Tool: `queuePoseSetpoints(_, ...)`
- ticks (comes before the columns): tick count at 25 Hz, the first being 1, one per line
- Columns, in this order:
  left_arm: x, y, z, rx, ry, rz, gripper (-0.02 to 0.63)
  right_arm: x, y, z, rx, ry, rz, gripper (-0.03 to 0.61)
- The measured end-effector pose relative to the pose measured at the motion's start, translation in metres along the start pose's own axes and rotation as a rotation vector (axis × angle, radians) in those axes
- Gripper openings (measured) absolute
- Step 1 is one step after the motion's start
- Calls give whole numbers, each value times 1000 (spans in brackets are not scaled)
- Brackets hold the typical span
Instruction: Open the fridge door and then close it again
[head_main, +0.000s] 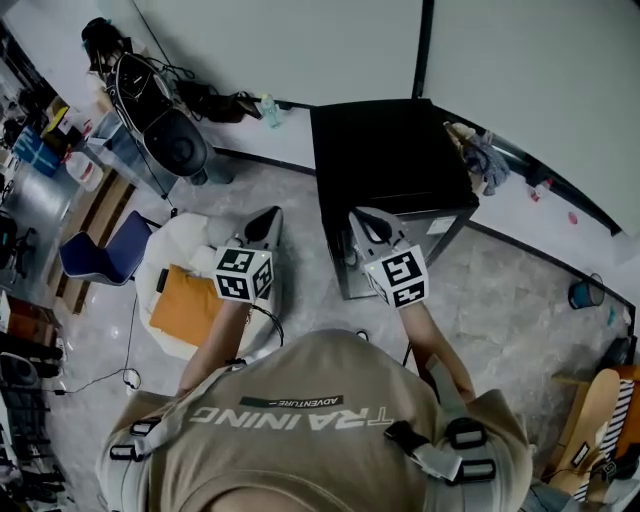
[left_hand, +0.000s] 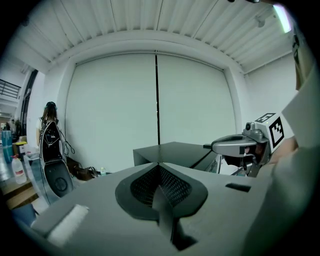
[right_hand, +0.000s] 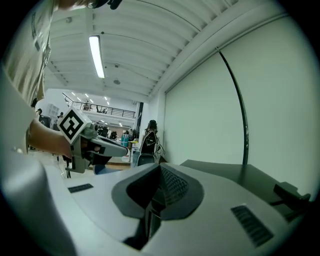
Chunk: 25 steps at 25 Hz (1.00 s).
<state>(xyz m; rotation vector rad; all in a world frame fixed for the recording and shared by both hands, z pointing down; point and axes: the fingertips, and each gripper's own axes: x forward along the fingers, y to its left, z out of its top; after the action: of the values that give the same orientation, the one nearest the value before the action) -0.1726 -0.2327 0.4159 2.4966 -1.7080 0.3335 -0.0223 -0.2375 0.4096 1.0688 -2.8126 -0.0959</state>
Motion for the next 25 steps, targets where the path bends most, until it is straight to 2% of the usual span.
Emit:
queuePoseSetpoints(6, -2, 3, 8, -12, -40, 23, 0, -3, -6, 11, 33, -23, -20, -5)
queuePoseSetpoints(10, -3, -3, -3, -8, -27, 17, 0, -8, -11, 1, 85, -10, -46, -5)
queuePoseSetpoints(19, -5, -5, -31, -35, 4, 9, 0, -9, -5, -13, 79, 7, -67, -5)
queuePoseSetpoints(25, -5, -3, -31, -42, -4, -5, 0, -5, 3, -11, 75, -10, -67, -5)
